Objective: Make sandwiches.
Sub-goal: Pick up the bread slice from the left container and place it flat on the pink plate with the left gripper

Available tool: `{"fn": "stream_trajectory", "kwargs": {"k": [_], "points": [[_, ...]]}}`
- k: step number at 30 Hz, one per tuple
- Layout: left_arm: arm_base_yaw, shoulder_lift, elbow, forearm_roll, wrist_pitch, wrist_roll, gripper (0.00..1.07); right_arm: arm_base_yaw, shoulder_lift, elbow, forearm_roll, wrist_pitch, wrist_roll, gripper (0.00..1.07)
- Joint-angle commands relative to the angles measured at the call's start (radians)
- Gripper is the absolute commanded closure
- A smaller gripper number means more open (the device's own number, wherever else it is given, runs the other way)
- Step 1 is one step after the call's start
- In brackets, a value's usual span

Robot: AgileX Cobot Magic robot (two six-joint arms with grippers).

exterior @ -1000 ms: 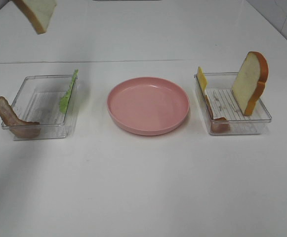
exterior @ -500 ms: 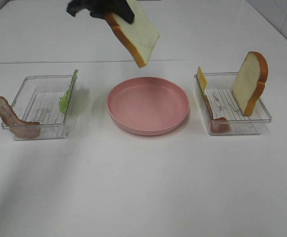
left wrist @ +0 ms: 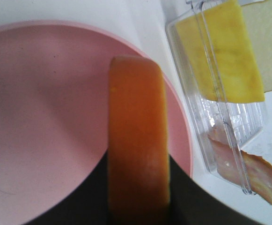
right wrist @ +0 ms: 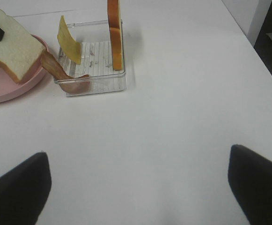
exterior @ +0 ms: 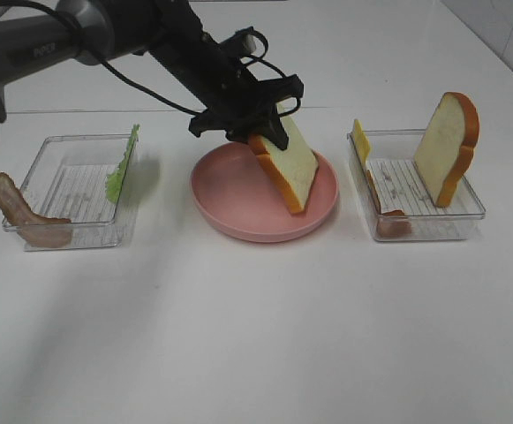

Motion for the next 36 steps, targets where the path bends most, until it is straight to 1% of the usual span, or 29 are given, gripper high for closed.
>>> {"fn": "stream_trajectory", "kwargs": {"k": [1, 11, 12, 13, 14, 15, 16, 17, 18, 19, 20, 21, 22, 23, 25, 26, 27, 28, 29, 30, 31, 32, 33, 36], "points": [[-0.012, 0.005, -0.001, -0.009, -0.035, 0.0, 1.07, -0.001, -0.031, 0.0, -0.008, -0.007, -0.001, 0.11], [-0.019, 0.028, -0.001, 0.001, -0.017, -0.005, 1.06, -0.001, -0.031, 0.0, -0.008, -0.007, -0.001, 0.11], [-0.019, 0.028, -0.001, 0.011, -0.003, -0.01, 1.02, -0.001, -0.031, 0.0, -0.008, -0.007, -0.001, 0.11], [-0.019, 0.028, -0.001, 0.011, -0.003, -0.01, 1.02, -0.001, -0.031, 0.0, -0.008, -0.007, -0.001, 0.11], [-0.019, 0.028, -0.001, 0.025, 0.015, -0.032, 0.98, -0.001, -0.031, 0.0, -0.008, -0.007, -0.001, 0.11], [-0.019, 0.028, -0.001, 0.025, 0.015, -0.032, 0.98, -0.001, -0.031, 0.0, -0.008, -0.007, -0.001, 0.11], [-0.019, 0.028, -0.001, 0.036, 0.024, -0.042, 0.87, -0.001, -0.031, 0.0, -0.008, -0.007, -0.001, 0.11], [-0.019, 0.027, -0.001, 0.069, 0.048, -0.061, 0.71, -0.001, -0.031, 0.0, -0.008, -0.007, -0.001, 0.11], [-0.019, 0.027, -0.001, 0.069, 0.048, -0.061, 0.71, -0.001, -0.031, 0.0, -0.008, -0.007, -0.001, 0.11], [-0.019, 0.026, -0.001, 0.083, 0.063, -0.069, 0.6, -0.001, -0.031, 0.0, -0.008, -0.007, -0.001, 0.11], [-0.019, 0.026, -0.004, 0.115, 0.088, -0.088, 0.38, -0.001, -0.031, 0.0, -0.008, -0.007, -0.001, 0.11], [-0.019, 0.026, -0.004, 0.115, 0.088, -0.088, 0.38, -0.001, -0.031, 0.0, -0.008, -0.007, -0.001, 0.11], [-0.019, 0.026, -0.013, 0.148, 0.126, -0.101, 0.2, -0.001, -0.031, 0.0, -0.008, -0.007, -0.001, 0.11], [-0.019, 0.026, -0.013, 0.148, 0.126, -0.101, 0.2, -0.001, -0.031, 0.0, -0.008, -0.007, -0.001, 0.11], [-0.019, 0.025, -0.038, 0.204, 0.19, -0.107, 0.09, -0.001, -0.031, 0.0, -0.008, -0.007, -0.001, 0.11], [-0.019, 0.025, -0.038, 0.204, 0.19, -0.107, 0.09, -0.001, -0.031, 0.0, -0.008, -0.007, -0.001, 0.11], [-0.019, 0.025, -0.071, 0.236, 0.238, -0.107, 0.08, -0.001, -0.031, 0.0, -0.008, -0.007, -0.001, 0.11], [-0.019, 0.025, -0.071, 0.236, 0.238, -0.107, 0.08, -0.001, -0.031, 0.0, -0.008, -0.007, -0.001, 0.11], [-0.019, 0.025, -0.091, 0.247, 0.258, -0.106, 0.08, -0.001, -0.031, 0.0, -0.008, -0.007, -0.001, 0.11], [-0.019, 0.025, -0.132, 0.262, 0.302, -0.106, 0.08, -0.001, -0.031, 0.0, -0.008, -0.007, -0.001, 0.11], [-0.019, 0.025, -0.132, 0.262, 0.302, -0.106, 0.08, -0.001, -0.031, 0.0, -0.008, -0.007, -0.001, 0.11], [-0.019, 0.025, -0.157, 0.275, 0.33, -0.106, 0.08, -0.001, -0.031, 0.0, -0.008, -0.007, -0.001, 0.11], [-0.019, 0.025, -0.198, 0.308, 0.37, -0.107, 0.08, -0.001, -0.031, 0.0, -0.008, -0.007, -0.001, 0.11], [-0.019, -0.008, -0.212, 0.323, 0.368, -0.107, 0.08, -0.001, -0.031, 0.0, -0.009, -0.007, -0.001, 0.11]]}}
